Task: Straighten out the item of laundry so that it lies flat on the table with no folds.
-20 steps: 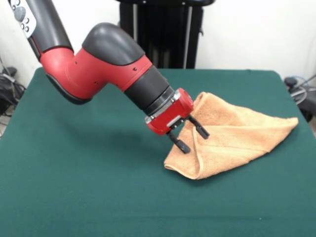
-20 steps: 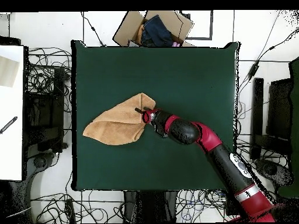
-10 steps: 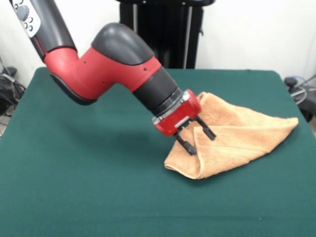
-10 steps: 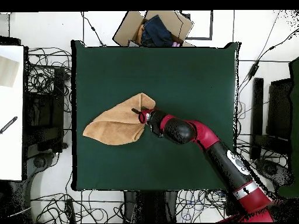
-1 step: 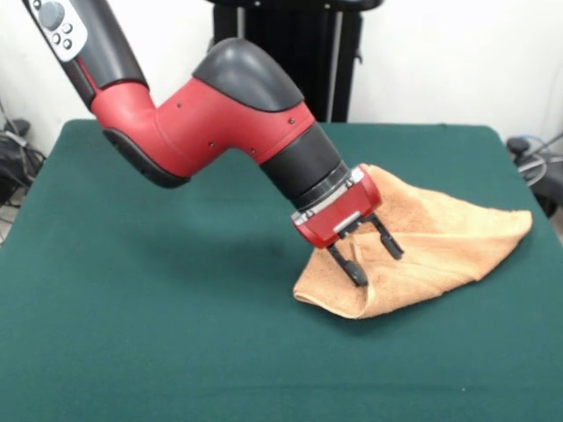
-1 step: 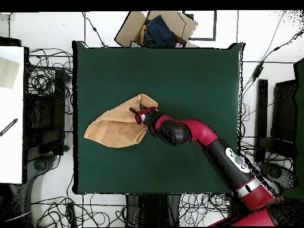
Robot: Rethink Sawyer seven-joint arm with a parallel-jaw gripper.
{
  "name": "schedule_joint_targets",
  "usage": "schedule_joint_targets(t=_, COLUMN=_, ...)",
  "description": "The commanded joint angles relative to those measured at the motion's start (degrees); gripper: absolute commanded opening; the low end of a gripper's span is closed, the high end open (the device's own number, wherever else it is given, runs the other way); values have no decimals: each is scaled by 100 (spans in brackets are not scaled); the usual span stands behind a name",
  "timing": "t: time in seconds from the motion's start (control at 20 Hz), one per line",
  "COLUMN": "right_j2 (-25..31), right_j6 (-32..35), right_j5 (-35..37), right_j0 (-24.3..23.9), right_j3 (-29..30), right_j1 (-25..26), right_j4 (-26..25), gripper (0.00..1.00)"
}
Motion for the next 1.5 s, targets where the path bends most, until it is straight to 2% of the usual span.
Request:
schedule_joint_targets(t=0.05, right_j2=-566, right_j6=-203, right_j5=-337, right_j0=265, right_j3=-511, right_j1=-96, right_j4=-403, gripper=100)
schedule_joint_targets(t=0.5, right_j2=-577, right_j6=-110, right_j5=-419, right_j0=287, right_j3=-478, right_j1=-145, right_j4=-382, gripper=100)
schedule_joint_targets(t=0.95, right_j2=-742, right_j6=209, right_j5=-668, right_j0=497, right_j3=-465, right_j1=-404, right_j4=-477, gripper=100)
schedule_joint_targets(t=1.15, right_j2=-712, right_j6=58, right_j5=-592, right_j0=444, right_j3=-471, right_j1=-344, right_j4=-374, gripper=100)
schedule_joint_targets(t=1.5, right_j2=-848, right_j6=258, right_j5=-748, right_j0=659, right_j3=-452, right_j1=-422, right_j4=-292, gripper=100)
